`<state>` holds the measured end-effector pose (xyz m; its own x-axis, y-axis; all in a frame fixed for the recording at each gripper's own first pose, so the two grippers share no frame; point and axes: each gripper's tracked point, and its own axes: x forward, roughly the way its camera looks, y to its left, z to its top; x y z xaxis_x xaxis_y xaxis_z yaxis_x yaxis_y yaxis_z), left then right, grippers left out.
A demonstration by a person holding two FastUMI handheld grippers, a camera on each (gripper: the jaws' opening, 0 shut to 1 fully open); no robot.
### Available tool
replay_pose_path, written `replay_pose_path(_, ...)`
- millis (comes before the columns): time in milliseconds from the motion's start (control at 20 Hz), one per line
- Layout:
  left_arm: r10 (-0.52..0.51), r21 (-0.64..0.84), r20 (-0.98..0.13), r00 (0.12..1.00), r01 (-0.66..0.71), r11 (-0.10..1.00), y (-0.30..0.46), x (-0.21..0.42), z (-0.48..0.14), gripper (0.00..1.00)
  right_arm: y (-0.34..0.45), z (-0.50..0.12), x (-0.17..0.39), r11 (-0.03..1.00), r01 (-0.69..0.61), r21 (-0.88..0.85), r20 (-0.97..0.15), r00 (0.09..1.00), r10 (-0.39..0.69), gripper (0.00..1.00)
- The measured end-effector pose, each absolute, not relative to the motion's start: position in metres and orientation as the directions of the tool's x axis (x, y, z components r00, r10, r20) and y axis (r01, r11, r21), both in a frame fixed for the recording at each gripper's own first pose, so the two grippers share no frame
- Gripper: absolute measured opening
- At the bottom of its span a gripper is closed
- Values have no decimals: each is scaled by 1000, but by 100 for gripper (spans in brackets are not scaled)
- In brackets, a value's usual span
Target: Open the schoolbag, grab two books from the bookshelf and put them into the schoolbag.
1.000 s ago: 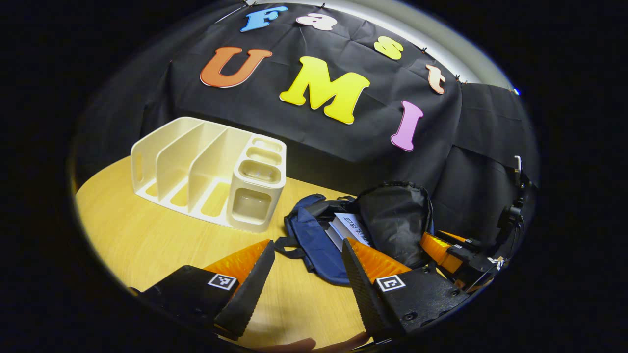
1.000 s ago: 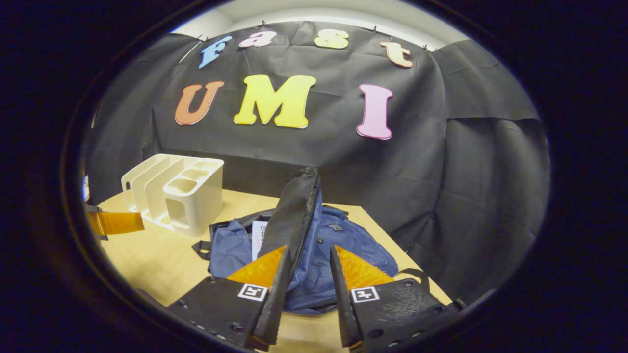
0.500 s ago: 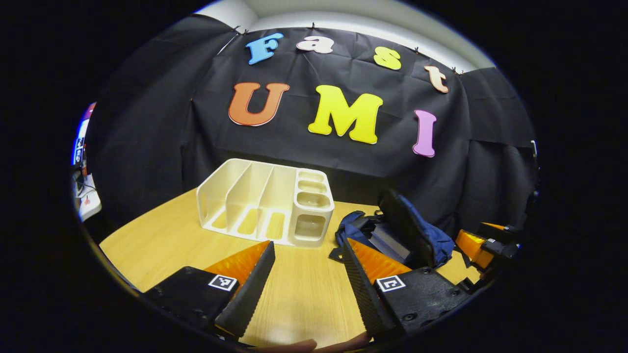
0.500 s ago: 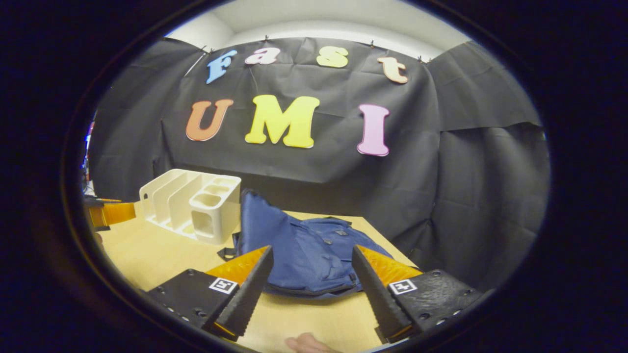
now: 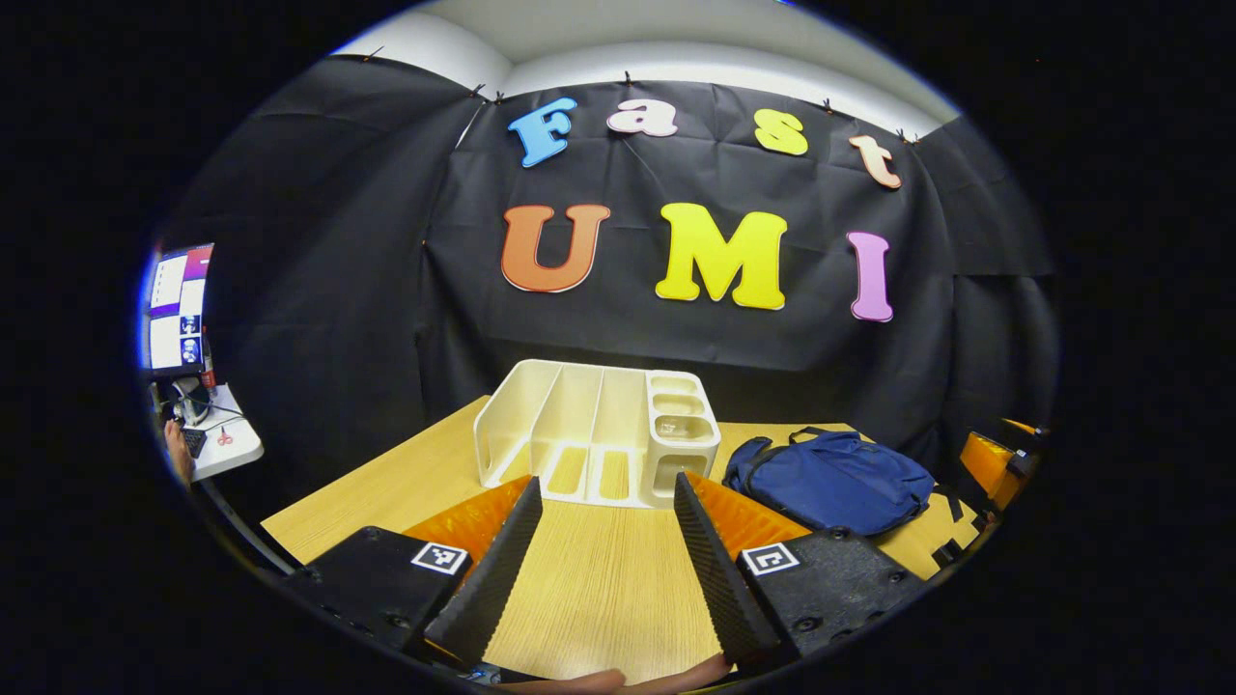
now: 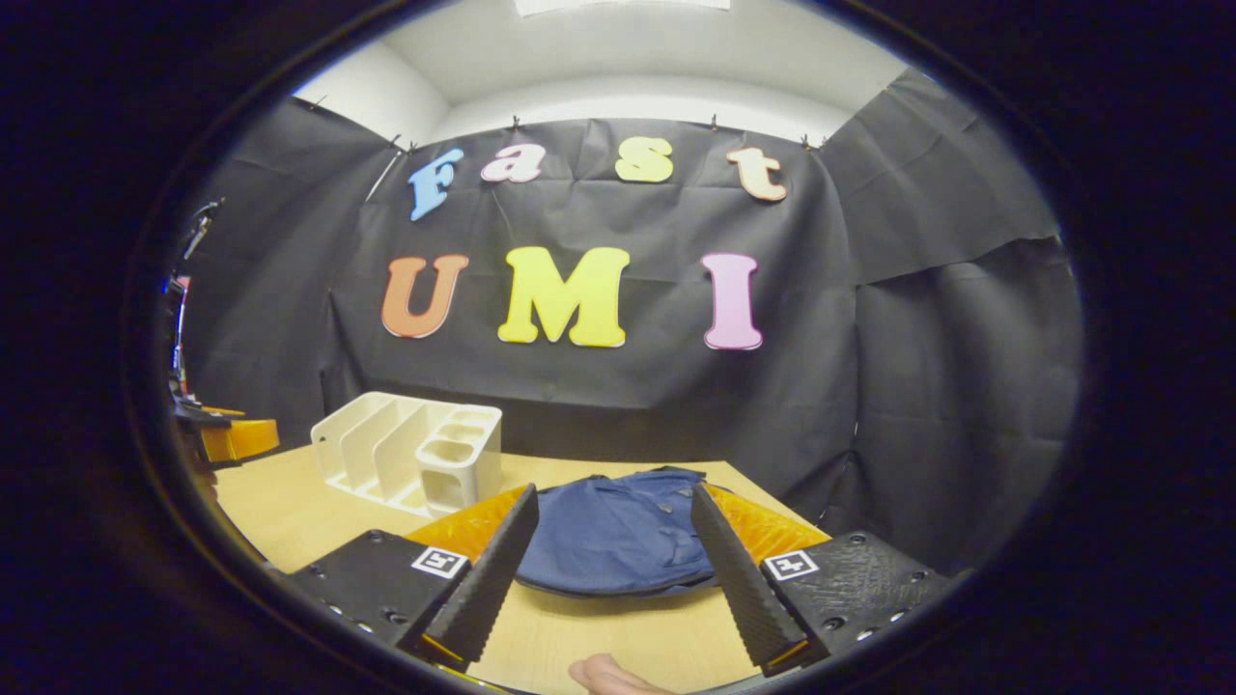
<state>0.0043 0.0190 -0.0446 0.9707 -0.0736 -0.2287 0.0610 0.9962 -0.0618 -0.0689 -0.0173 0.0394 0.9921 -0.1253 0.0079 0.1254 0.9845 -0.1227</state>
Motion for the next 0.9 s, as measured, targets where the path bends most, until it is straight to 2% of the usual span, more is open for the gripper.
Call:
replay_pose_path(250,-21,-48,-204,979,12,999,42,5,-35,87,-10,55,-83,976,134,-172,66,990,-124,98)
replay_pose_path(350,10,-31,-197,980,-17,999,50,5,-33,87,-10,59,-84,975,136,-176,74,989,-125,95)
replay_pose_path(900,13,-9,-182,983,-14,1000,50,3,-28,88,-17,49,-81,972,150,-179,50,988,-144,95)
